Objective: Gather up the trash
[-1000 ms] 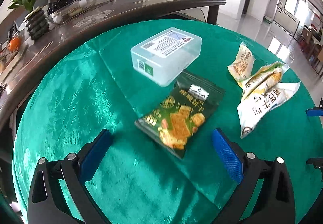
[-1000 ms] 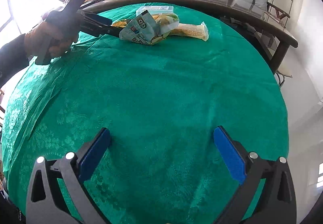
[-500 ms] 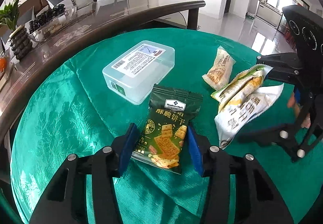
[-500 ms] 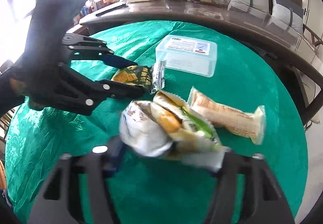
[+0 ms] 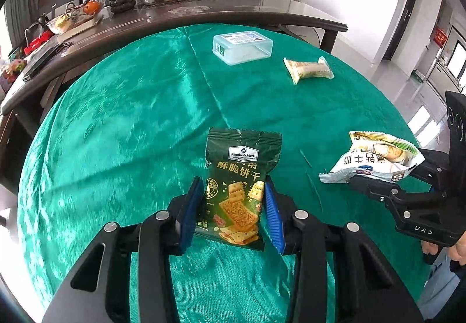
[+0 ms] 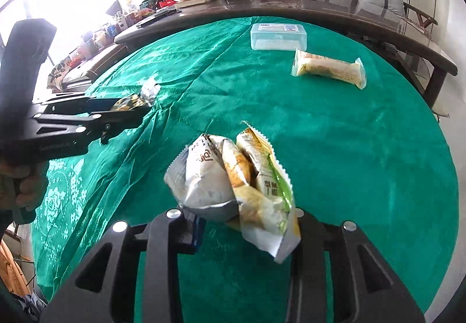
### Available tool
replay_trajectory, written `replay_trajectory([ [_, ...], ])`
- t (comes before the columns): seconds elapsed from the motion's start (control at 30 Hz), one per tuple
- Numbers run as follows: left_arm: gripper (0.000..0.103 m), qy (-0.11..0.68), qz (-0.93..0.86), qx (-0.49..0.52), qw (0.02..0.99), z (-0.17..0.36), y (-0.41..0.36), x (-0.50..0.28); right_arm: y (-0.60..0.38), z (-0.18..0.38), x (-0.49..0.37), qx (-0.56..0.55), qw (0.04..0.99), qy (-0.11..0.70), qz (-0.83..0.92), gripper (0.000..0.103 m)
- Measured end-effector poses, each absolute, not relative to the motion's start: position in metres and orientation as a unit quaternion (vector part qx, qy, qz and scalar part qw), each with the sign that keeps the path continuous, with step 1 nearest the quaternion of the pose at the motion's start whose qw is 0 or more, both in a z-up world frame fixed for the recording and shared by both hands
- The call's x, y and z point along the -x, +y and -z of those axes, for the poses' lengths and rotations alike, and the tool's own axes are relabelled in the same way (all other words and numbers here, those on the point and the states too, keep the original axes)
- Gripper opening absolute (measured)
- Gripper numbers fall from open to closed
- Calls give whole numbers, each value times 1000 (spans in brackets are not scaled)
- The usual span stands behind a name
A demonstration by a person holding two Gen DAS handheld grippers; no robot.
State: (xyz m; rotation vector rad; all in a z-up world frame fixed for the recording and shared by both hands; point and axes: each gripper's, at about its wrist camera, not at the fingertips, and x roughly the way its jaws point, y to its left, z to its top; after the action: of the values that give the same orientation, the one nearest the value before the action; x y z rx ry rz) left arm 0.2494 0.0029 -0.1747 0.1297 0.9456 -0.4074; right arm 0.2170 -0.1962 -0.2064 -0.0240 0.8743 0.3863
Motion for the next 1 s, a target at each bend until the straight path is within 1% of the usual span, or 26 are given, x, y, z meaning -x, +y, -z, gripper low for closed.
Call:
replay_trajectory([
  [0.03,43,453,195,-58,868,177,4,-242,-197,203,-215,19,895,411,-172,57],
  [0.07,45,456,196,-52,867,181,5,-235,-198,203,-213,26,897,409,-163,71],
  [0.13,62,457,190,-52,867,186,8,-229,-198,205,-218,31,894,419,-156,72],
  [0.17,80,450,181,-58,872,186,10,-227,-200,209,-218,31,892,424,-156,72],
  [0.2,89,447,170,-64,876,187,11,-226,-201,215,-220,26,884,440,-156,72],
  [0.3,91,462,162,-66,869,195,14,-228,-210,217,-214,14,883,440,-166,75],
  [0.33,92,462,159,-72,870,198,14,-227,-210,218,-213,15,881,441,-168,78],
  [0.4,97,454,147,-91,874,200,11,-224,-203,220,-211,36,880,445,-165,81],
  [0.47,99,460,143,-77,873,201,14,-227,-198,219,-209,52,880,445,-159,84],
  [1.0,99,460,141,-78,873,202,13,-228,-199,218,-209,50,879,446,-160,85],
])
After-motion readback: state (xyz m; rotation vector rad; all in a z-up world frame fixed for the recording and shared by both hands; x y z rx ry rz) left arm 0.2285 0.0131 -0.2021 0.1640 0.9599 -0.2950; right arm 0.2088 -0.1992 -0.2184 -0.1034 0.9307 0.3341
